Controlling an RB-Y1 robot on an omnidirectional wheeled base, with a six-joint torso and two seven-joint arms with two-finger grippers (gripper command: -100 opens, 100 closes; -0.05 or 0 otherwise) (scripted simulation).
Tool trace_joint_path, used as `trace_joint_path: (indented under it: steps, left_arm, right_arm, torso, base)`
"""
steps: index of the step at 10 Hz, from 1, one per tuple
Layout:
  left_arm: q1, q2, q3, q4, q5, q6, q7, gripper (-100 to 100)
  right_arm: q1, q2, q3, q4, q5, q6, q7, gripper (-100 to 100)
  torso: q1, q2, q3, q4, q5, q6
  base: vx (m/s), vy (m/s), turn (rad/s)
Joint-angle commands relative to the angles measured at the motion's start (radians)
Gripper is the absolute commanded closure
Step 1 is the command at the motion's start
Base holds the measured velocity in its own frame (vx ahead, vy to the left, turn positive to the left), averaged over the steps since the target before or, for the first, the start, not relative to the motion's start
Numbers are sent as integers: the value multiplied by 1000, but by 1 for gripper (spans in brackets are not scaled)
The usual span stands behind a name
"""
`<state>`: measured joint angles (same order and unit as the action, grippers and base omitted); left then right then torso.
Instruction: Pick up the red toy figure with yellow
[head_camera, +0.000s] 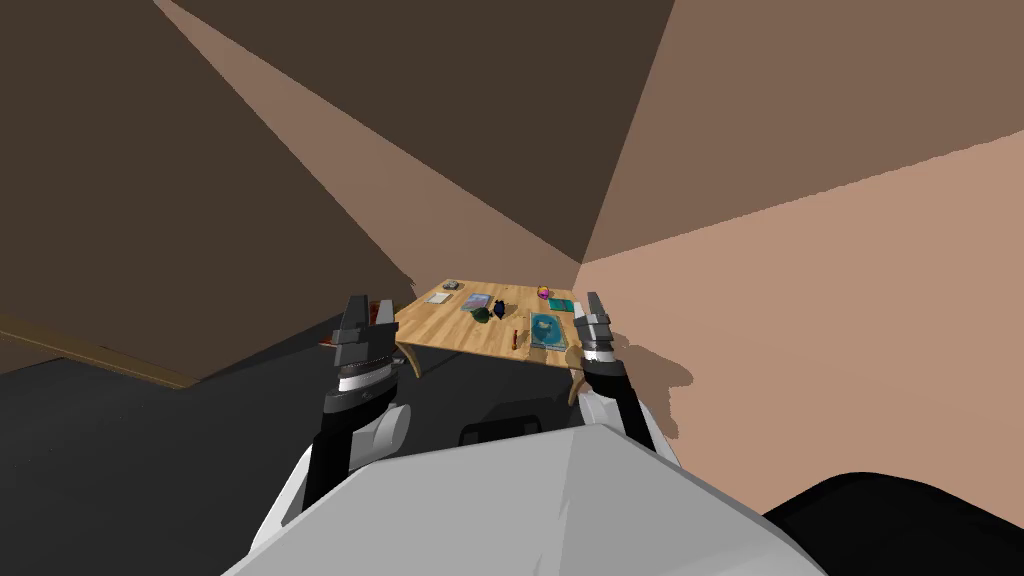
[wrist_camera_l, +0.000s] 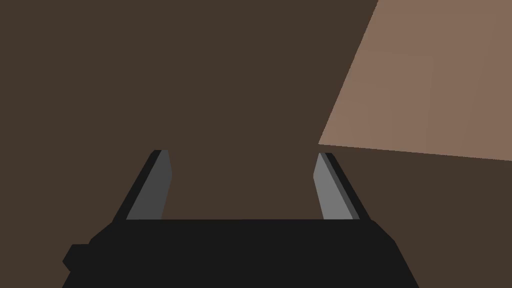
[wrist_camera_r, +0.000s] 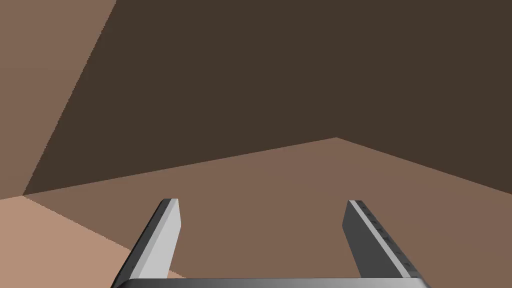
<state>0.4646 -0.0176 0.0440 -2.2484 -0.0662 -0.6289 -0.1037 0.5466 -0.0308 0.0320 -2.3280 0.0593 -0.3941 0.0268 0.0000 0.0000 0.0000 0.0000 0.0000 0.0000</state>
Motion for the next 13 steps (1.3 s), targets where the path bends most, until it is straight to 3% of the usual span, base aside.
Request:
trace_joint_path:
  steps: [1,5,13]
  left_arm:
    - [0,0,0,0,0,0,0,0]
    - [0,0,0,0,0,0,0,0]
    - [0,0,0,0,0,0,0,0]
  right_arm:
    - [9,-38,-1,27,2,29,12,-100]
    - [24,-108,-3,95,7,98,40,-100]
    - [38,-265,2,292,26,271,116,-100]
  torso:
    - [0,0,0,0,0,0]
    - [6,0,0,0,1,0]
    - [5,-1,-1,0,1,0]
  base:
    - [-5,51,50]
    - [-1,93,40]
    - [10,101,54]
